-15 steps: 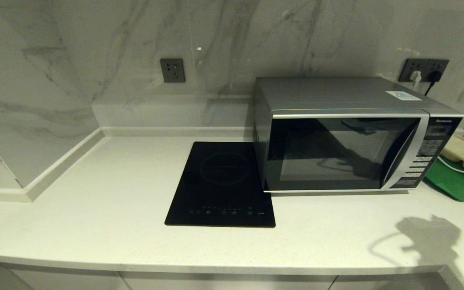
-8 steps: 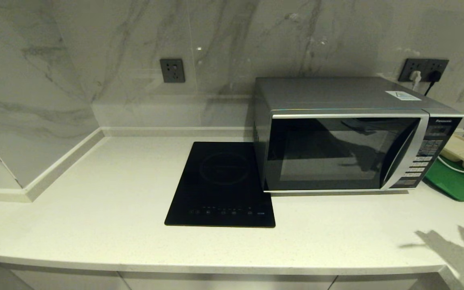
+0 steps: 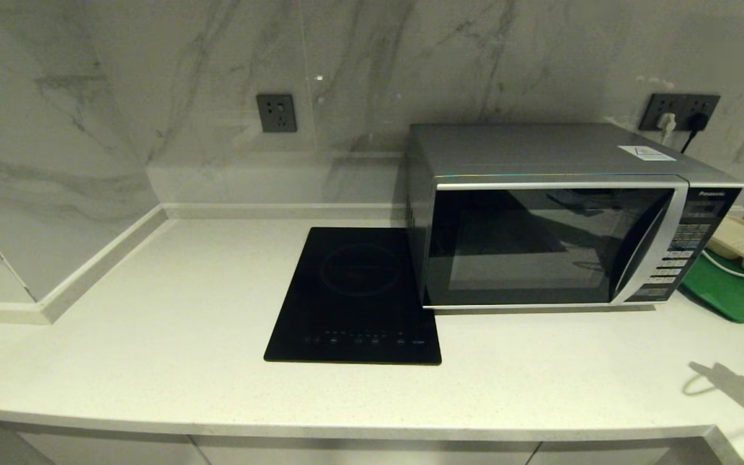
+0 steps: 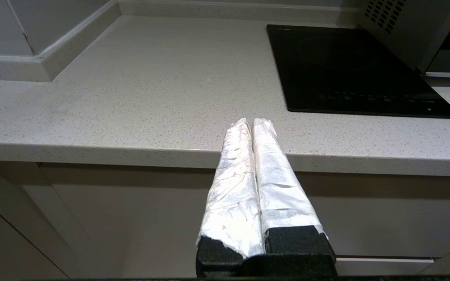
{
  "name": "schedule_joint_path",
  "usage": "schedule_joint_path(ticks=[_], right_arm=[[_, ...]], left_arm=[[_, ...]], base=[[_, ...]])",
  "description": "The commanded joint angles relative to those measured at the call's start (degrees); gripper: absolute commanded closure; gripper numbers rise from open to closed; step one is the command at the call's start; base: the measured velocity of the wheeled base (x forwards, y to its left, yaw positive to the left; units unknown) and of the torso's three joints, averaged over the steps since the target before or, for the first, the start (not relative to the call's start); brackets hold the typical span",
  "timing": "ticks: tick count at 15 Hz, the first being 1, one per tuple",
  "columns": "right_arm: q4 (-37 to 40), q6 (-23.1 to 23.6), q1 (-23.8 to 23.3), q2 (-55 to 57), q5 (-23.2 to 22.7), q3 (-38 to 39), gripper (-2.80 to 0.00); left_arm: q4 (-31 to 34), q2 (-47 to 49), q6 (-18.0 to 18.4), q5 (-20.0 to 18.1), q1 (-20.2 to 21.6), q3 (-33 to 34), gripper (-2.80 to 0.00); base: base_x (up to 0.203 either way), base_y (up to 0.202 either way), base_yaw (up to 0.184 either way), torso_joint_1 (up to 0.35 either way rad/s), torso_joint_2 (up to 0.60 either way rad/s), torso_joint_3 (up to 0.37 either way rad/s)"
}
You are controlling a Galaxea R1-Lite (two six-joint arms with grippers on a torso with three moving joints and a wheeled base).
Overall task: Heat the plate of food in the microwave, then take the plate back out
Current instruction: Open the microwave oven
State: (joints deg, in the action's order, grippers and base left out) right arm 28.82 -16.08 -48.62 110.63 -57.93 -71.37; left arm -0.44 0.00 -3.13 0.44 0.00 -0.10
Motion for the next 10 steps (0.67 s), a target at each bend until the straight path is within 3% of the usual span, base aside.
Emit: schedule_joint_path(ticks=[1, 10], right_arm=[[-0.4, 0.1, 2.0, 8.7, -0.2, -4.2, 0.00], [-0.4, -1.7, 7.6, 22.1, -0.1, -19.4, 0.00]], left_arm=[[0.0, 0.0, 0.0, 0.0, 0.0, 0.0, 0.00], [0.0, 0.0, 0.0, 0.0, 0.0, 0.0, 0.00]], base=[[0.000, 0.000, 0.000, 0.000, 0.00, 0.000], [0.000, 0.000, 0.000, 0.000, 0.00, 0.000]])
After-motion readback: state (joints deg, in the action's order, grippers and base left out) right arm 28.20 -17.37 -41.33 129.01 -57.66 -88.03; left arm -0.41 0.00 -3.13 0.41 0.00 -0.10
